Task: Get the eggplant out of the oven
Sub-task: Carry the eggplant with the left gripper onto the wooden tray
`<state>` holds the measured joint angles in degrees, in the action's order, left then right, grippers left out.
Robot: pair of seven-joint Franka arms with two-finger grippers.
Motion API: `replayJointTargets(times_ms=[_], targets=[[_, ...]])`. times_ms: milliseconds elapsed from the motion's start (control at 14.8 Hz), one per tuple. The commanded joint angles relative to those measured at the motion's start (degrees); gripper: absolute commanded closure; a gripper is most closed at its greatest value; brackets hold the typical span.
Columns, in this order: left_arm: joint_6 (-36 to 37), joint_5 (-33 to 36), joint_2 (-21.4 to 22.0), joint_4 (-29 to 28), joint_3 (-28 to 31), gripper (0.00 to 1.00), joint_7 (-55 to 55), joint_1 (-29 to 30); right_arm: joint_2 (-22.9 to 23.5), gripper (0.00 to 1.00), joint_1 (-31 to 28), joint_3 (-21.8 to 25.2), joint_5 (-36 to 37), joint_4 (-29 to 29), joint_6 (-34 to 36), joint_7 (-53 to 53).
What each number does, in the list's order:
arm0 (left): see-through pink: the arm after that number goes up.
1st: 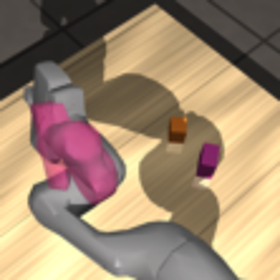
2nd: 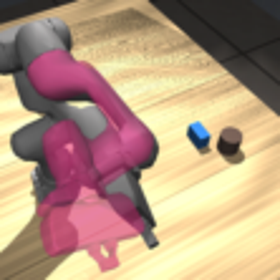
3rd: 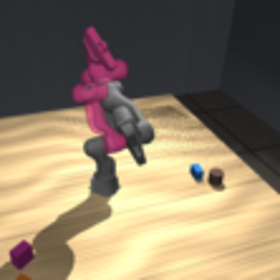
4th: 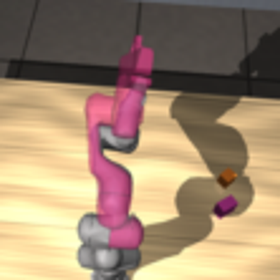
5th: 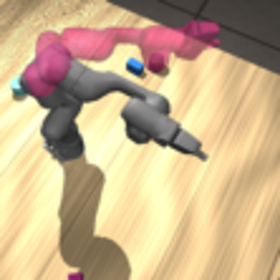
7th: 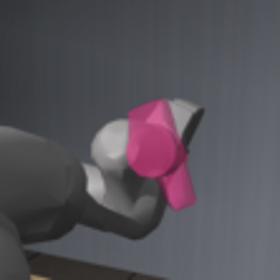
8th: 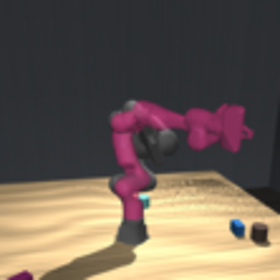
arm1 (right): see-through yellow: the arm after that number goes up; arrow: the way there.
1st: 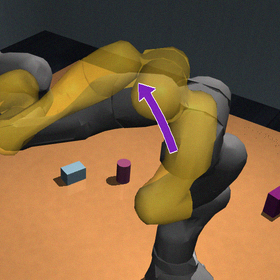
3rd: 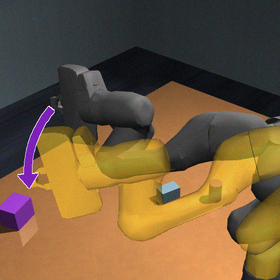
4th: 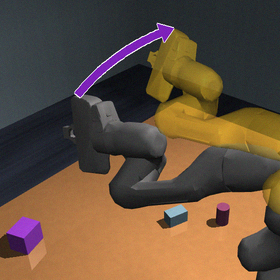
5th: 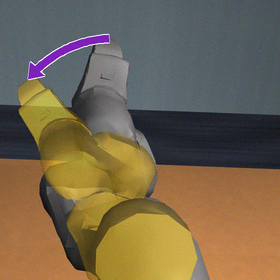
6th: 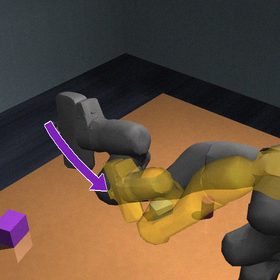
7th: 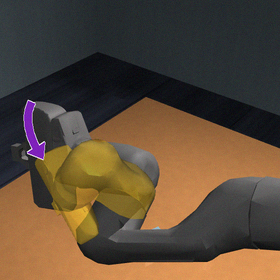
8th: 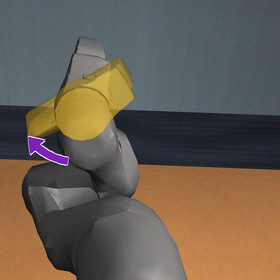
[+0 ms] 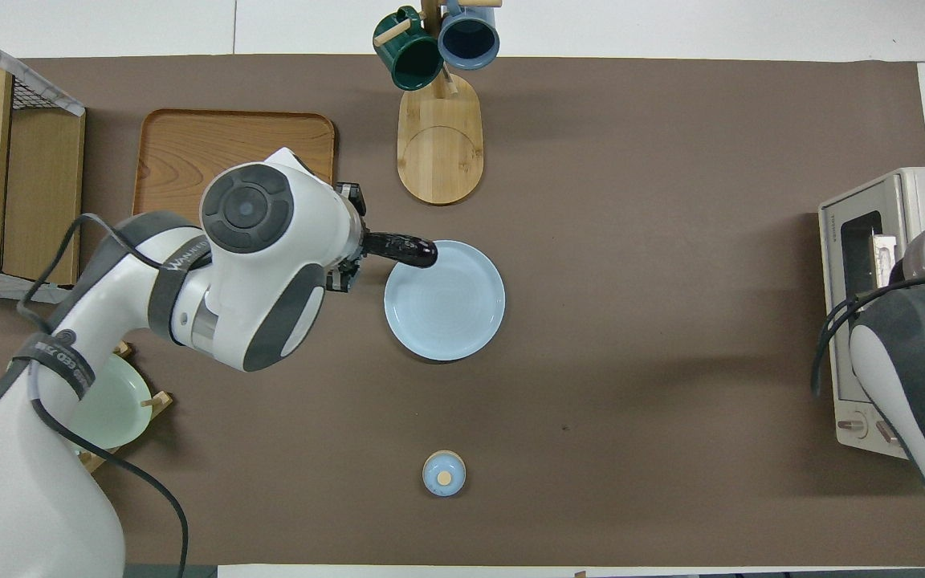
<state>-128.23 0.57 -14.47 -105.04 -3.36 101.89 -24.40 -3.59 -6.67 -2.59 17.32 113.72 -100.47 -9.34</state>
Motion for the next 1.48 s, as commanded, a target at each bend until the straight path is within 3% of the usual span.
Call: replayJointTargets(times_ms=[0,269,471,673,808,875,943,1077,1414], targets=[[4.81,-3.72,-0.3,3.6,-0.33,1.0,-19.28,4.7,-0.28,1.0,-0.37,-0.57,-4.13,-9.1,9.04,-2.18],[8.35,-5.67,-0.83,5.9,-0.24,1.0,-48.03,11.38,0.25,1.0,-0.1,-1.02,-11.14,-18.34,15.56,-1.39],[8.26,-5.85,-1.52,5.99,-0.25,1.0,-65.88,16.22,0.42,1.0,0.08,-1.1,-13.55,-18.98,15.83,0.27],[7.82,-5.67,-4.94,8.18,-0.16,1.0,-78.3,18.59,0.42,1.0,-0.1,-1.1,-14.07,-18.62,15.31,1.08],[8.25,-5.06,-10.11,12.99,-0.24,1.0,-81.13,19.65,0.42,0.98,0.34,-1.1,-13.9,-18.71,14.86,0.9],[8.69,-4.97,-13.01,16.59,-0.16,1.0,-81.58,19.66,0.34,0.62,1.04,-1.1,-13.9,-18.62,15.13,0.9],[9.04,-4.88,-16.26,20.19,-0.16,1.0,-81.76,19.66,0.34,0.01,1.04,-1.1,-13.9,-18.71,15.74,0.9],[10.27,-3.65,-21.89,27.05,-0.24,1.0,-84.12,19.74,0.34,0.0,1.05,-1.1,-13.11,-18.8,16.79,0.81],[3.97,-3.3,-23.06,24.55,-0.24,1.0,-90.63,19.75,0.6,0.0,1.04,-0.84,-13.02,-19.24,18.29,1.25]])
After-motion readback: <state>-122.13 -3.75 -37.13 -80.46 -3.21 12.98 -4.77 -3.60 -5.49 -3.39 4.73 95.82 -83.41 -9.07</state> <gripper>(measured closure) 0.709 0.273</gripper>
